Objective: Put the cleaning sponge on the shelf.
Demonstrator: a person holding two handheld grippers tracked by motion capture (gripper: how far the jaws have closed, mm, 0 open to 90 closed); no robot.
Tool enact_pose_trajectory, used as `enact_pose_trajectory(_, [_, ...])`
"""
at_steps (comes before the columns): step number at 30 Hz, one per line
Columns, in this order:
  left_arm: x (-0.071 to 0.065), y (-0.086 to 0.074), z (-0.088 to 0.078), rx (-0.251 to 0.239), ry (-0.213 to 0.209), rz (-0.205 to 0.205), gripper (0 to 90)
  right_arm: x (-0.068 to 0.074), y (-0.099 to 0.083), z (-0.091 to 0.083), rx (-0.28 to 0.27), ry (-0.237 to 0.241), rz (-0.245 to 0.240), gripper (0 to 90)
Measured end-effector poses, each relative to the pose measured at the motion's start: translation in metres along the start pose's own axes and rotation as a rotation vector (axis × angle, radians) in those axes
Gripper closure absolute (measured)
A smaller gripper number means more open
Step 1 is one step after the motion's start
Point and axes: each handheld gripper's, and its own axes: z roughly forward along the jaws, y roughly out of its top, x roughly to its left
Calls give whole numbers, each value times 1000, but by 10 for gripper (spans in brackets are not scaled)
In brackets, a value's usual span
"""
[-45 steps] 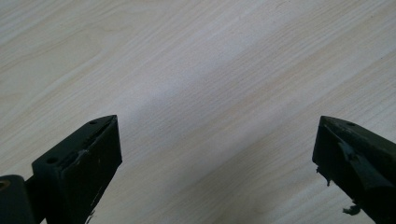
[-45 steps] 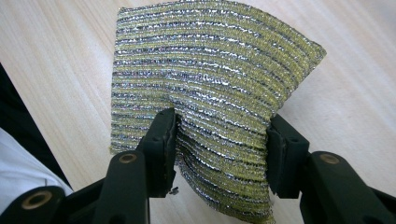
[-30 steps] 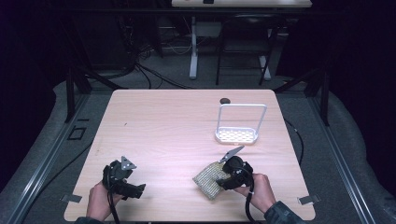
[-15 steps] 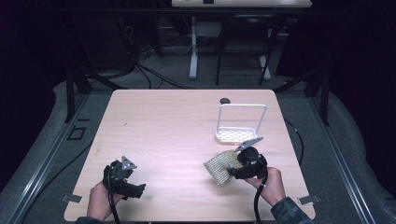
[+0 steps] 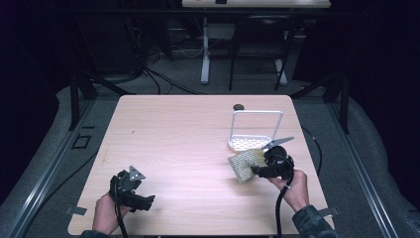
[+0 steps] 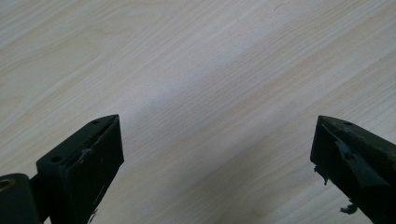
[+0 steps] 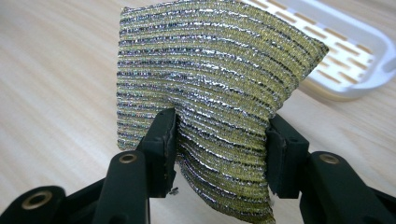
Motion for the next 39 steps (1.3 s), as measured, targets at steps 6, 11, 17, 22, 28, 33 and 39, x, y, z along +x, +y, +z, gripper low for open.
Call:
enact_pose_trajectory(6, [0, 0, 0, -7, -4, 3, 20, -16, 3, 1, -35, -27, 80, 510])
enact_pose_trajectory(11, [0, 0, 0, -3, -2, 4, 20, -21, 6, 9, -36, -42, 101, 508])
enact_pose_trajectory(17, [0, 0, 0, -6, -2, 9, 20, -27, 17, 16, -64, -54, 139, 505])
enact_pose_trajectory(22, [0, 0, -1, -8, -4, 5, 20, -29, 21, 21, -69, -76, 151, 505])
enact_pose_trajectory(28, [0, 0, 0, -9, -4, 3, 20, -30, 25, 27, -76, -96, 151, 506])
enact_pose_trajectory(33, [0, 0, -1, -8, -3, 6, 20, -34, 28, 29, -79, -120, 175, 505])
enact_pose_trajectory(39, [0, 0, -1, -7, -2, 5, 20, -36, 32, 36, -79, -132, 202, 505])
